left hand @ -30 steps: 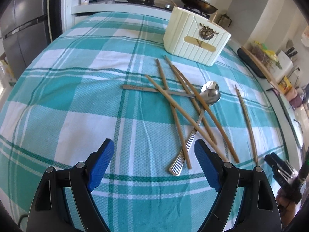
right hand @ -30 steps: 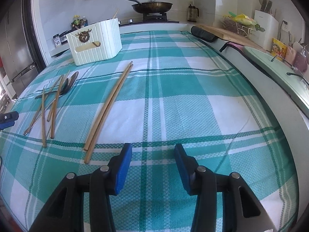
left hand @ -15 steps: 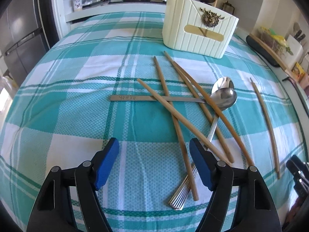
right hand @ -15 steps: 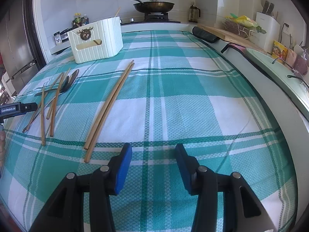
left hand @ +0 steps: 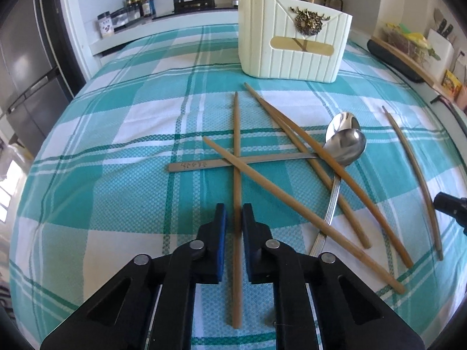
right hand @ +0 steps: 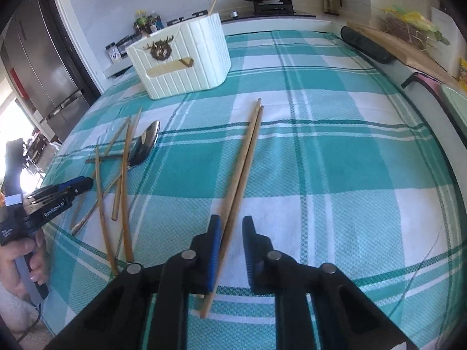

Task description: Organize utensils

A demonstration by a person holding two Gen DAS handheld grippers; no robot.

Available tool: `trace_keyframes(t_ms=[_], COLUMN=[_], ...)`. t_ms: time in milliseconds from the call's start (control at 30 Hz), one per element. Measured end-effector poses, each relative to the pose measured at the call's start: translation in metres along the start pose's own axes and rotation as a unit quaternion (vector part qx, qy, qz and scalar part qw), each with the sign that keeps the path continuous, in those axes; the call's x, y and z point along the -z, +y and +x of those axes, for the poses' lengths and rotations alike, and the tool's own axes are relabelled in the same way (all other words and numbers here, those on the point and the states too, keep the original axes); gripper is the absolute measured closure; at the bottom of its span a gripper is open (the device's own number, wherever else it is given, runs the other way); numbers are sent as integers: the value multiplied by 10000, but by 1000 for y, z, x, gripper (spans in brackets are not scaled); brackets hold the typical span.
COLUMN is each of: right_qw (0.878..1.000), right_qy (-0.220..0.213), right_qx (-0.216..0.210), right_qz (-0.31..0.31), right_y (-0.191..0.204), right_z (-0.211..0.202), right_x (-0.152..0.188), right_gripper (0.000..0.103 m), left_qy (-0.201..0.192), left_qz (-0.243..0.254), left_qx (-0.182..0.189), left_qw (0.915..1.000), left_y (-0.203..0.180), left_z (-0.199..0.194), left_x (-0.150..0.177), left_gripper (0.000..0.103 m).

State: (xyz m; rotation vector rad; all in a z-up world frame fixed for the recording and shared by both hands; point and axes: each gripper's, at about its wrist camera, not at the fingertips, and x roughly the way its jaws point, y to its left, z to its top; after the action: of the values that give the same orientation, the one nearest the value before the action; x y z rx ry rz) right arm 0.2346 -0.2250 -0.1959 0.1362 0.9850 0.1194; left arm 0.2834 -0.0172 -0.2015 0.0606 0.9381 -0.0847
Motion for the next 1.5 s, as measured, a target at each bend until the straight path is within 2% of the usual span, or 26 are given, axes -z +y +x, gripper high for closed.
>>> trace_keyframes(t_ms=[133,233,433,533,633,800,867,967,1033,1067,1100,1167,1267,1367,1400,1500], right_qw=[9998,9997,9966,9955,9957,9917,9898,9900,9916,9924,9929,9934,9932,9926,9927,9937], right_qy=[112,130,78,-7,-44,-44,-9,-36,-96,-119,-140,-154,-141,-146,-156,-172], right_qx=[173,208,602,857,909,1287,1419,1393,1266,1190,1145,1101,1134,1202,1197,1106], right_qz=[-39,75,-561,-396,-171,-14,78,204,261,276,284,294,220,39,-6,-86], right_y=[3,-4,11,1,-16,-39,-47,-56,-58,-59,-60,-61,-60,-58,-58,-61], right_z=[6,6,7,4,-1,-18,-24,-32,-35,-36,-36,-34,-30,-28,-28,-28], right_x=[2,5,10,9,12,29,35,43,46,47,48,49,48,48,48,49], right_gripper=[94,94,95,97,98,98,98,96,94,83,65,54,54,50,49,49], left_qy=[-14,-9,23,43,66,107,140,178,188,179,181,203,252,332,376,526], left_qz=[-91,-261,-549,-725,-848,-1032,-1124,-1232,-1228,-1199,-1159,-1089,-869,-735,-761,-884], left_qx=[-207,-217,-452,-527,-578,-690,-660,-530,-386,-360,-345,-374,-493,-626,-624,-501], left_qw=[9997,9994,9975,9960,9947,9922,9914,9908,9915,9920,9925,9931,9947,9948,9944,9934], left_y=[11,24,44,55,67,84,91,102,107,108,109,110,108,111,115,129], left_z=[-2,-5,-14,-19,-25,-35,-38,-41,-41,-41,-41,-41,-38,-34,-32,-24], left_x=[4,8,20,27,35,49,54,58,60,61,61,62,62,60,59,57], left_gripper=[98,98,98,98,98,98,98,96,91,80,62,41,37,21,13,1])
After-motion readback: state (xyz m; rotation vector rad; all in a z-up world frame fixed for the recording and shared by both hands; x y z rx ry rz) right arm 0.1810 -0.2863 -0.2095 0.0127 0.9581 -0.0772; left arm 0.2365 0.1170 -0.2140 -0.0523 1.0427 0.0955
